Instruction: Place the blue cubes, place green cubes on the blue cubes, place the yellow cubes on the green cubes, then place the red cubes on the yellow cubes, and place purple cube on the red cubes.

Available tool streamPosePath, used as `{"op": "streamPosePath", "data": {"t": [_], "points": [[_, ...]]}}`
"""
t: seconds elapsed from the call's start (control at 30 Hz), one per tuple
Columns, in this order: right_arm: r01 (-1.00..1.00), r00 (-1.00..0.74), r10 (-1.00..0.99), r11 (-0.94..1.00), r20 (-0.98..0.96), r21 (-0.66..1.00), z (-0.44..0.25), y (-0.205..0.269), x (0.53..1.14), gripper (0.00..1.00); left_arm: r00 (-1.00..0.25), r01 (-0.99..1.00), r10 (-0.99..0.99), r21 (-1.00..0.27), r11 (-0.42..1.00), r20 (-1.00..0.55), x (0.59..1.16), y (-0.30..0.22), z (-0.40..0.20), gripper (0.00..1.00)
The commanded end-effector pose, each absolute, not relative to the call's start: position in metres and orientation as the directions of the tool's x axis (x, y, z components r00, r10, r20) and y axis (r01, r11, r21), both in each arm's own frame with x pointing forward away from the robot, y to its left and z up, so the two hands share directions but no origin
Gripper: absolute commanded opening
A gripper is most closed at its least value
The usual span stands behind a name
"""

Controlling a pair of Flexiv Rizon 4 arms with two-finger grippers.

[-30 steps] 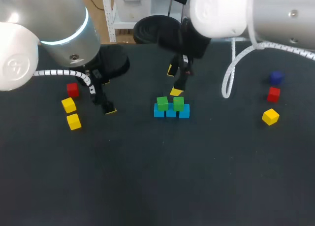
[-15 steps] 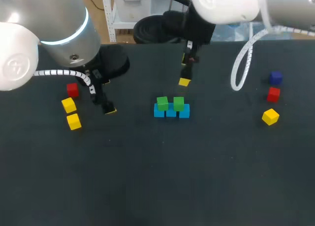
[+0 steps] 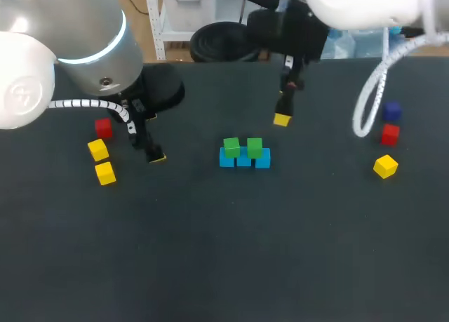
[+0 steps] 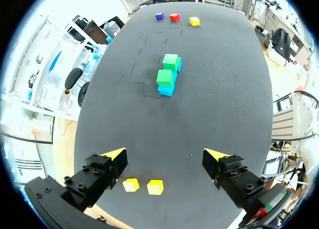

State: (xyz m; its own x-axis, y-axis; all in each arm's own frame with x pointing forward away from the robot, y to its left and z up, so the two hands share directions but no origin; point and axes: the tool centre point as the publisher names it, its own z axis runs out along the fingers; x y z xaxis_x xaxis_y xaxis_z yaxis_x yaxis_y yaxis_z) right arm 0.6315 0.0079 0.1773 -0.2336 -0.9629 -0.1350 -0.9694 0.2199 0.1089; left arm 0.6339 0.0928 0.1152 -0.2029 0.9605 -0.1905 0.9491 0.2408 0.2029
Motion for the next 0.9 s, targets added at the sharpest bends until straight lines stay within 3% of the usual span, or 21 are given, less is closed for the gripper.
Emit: {"op": "streamPosePath", "data": {"t": [0.03, 0.57, 0.9], "points": [[-0.973, -0.219, -0.963, 0.229, -0.158, -0.042, 0.169, 0.003, 0.614, 1.0, -0.202, 0.949, 0.961, 0.203, 0.24, -0.19, 0.634, 0.093, 0.115, 1.0], [-0.967, -0.245, -0.952, 0.253, -0.185, -0.019, 0.141, -0.005, 0.594, 1.0, -0.202, 0.949, 0.961, 0.203, 0.24, -0.19, 0.634, 0.093, 0.115, 1.0], [-0.98, -0.199, -0.967, 0.198, -0.16, 0.024, 0.124, 0.018, 0.61, 1.0, -0.202, 0.949, 0.961, 0.203, 0.24, -0.19, 0.634, 0.093, 0.115, 1.0]]}}
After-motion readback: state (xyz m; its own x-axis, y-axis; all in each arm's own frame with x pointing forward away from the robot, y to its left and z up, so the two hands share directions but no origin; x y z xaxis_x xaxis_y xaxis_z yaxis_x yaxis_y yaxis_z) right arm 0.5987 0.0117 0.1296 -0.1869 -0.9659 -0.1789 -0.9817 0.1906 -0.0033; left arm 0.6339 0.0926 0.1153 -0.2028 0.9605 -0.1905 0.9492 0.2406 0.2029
